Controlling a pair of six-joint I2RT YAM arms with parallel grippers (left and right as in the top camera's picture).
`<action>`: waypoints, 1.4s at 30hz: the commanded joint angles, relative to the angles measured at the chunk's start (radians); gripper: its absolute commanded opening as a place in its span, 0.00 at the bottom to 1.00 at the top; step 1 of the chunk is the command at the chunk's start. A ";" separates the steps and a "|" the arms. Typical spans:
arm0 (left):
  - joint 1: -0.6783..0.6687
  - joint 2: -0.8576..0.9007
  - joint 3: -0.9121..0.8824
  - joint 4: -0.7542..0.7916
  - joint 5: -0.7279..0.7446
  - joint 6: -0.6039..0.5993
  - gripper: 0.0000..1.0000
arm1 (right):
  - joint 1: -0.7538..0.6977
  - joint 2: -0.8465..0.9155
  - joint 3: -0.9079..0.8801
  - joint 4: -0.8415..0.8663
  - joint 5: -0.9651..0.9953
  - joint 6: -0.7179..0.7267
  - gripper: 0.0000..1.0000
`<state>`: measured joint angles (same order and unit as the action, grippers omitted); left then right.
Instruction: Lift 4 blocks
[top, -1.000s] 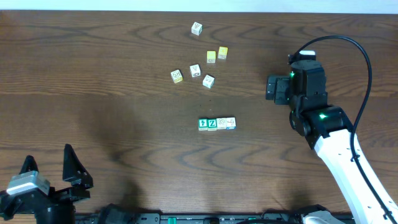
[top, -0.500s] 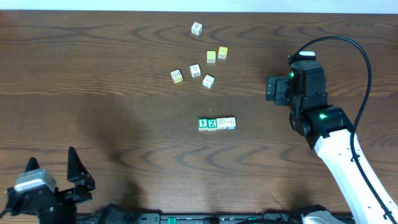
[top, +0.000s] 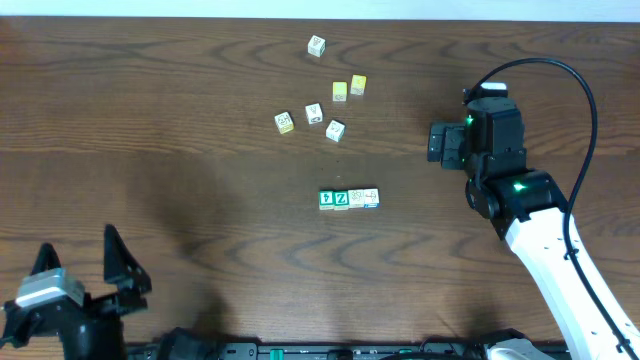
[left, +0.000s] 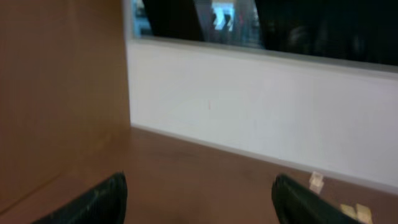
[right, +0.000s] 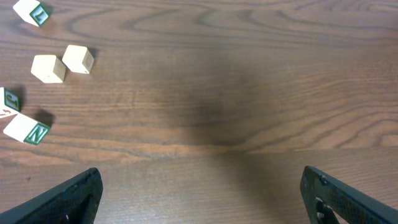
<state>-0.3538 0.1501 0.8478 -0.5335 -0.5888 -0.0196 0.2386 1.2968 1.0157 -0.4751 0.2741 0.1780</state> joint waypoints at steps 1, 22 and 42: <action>0.064 -0.003 -0.127 0.183 -0.017 0.011 0.75 | -0.016 -0.003 0.012 -0.001 0.013 -0.004 0.99; 0.381 -0.149 -0.837 0.804 0.466 0.067 0.75 | -0.016 -0.003 0.012 -0.001 0.013 -0.004 0.99; 0.397 -0.148 -0.844 0.467 0.499 0.094 0.75 | -0.016 -0.003 0.012 -0.001 0.013 -0.003 0.99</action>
<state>0.0387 0.0101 0.0135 -0.0120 -0.0872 0.0792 0.2386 1.2968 1.0161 -0.4755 0.2741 0.1780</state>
